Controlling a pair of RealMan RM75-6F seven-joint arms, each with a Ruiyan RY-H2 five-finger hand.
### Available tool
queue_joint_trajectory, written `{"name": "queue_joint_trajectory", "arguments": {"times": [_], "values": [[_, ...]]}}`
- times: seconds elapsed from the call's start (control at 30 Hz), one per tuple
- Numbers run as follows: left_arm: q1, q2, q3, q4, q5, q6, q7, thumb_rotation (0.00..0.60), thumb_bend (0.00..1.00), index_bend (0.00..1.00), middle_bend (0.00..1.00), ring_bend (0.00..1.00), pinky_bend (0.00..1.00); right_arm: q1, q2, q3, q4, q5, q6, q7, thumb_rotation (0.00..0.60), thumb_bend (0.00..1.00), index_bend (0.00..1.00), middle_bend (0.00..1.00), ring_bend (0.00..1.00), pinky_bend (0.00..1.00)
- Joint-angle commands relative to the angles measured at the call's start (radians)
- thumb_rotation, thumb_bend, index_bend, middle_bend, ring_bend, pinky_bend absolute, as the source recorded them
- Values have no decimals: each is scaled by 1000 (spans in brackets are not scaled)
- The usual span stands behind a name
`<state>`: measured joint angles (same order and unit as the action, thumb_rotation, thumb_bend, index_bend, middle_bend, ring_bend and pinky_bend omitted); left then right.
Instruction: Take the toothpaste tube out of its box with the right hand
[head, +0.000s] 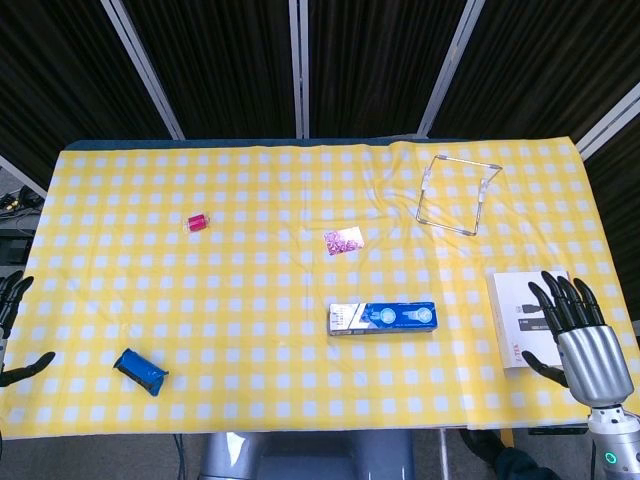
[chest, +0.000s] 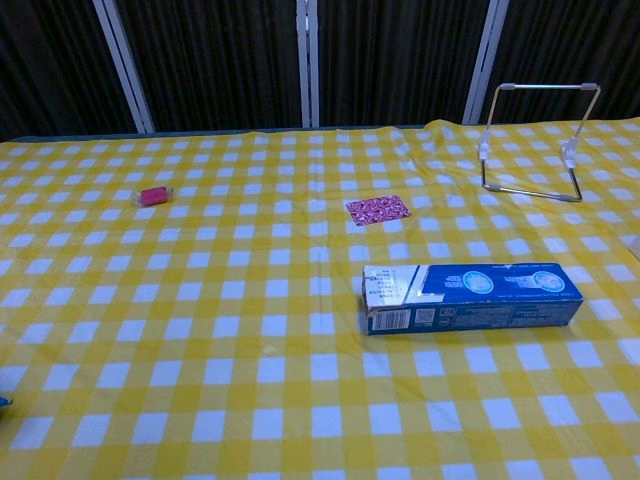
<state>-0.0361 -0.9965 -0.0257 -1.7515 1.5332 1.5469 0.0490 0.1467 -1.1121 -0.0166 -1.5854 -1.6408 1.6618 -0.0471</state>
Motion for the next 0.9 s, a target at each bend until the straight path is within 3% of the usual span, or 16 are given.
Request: {"name": "queue_joint_trajectory", "arguments": {"times": [0.03, 0.27, 0.5, 0.7, 0.9], "values": [[0, -2, 1, -1, 3, -1, 5, 600, 0, 0, 0, 0, 0, -2, 0, 3, 2, 2, -7, 1, 600, 0, 0, 0, 0, 0], [2, -3, 3, -4, 8, 5, 7, 600, 0, 0, 0, 0, 0, 13, -7, 1, -6, 11, -72, 15, 600, 0, 0, 0, 0, 0], [-8, -15, 5, 0, 5, -18, 27, 600, 0, 0, 0, 0, 0, 173, -8, 10, -45, 17, -362, 81, 600, 0, 6, 7, 0, 8], [-17, -24, 1, 4, -16, -40, 43, 600, 0, 0, 0, 0, 0, 321, -65, 49, -18, 96, -627, 48, 600, 0, 66, 112, 8, 89], [-26, -29, -10, 13, -52, -64, 42, 600, 0, 0, 0, 0, 0, 387, -166, 92, 45, 189, -732, -19, 600, 0, 128, 151, 63, 163]]}}
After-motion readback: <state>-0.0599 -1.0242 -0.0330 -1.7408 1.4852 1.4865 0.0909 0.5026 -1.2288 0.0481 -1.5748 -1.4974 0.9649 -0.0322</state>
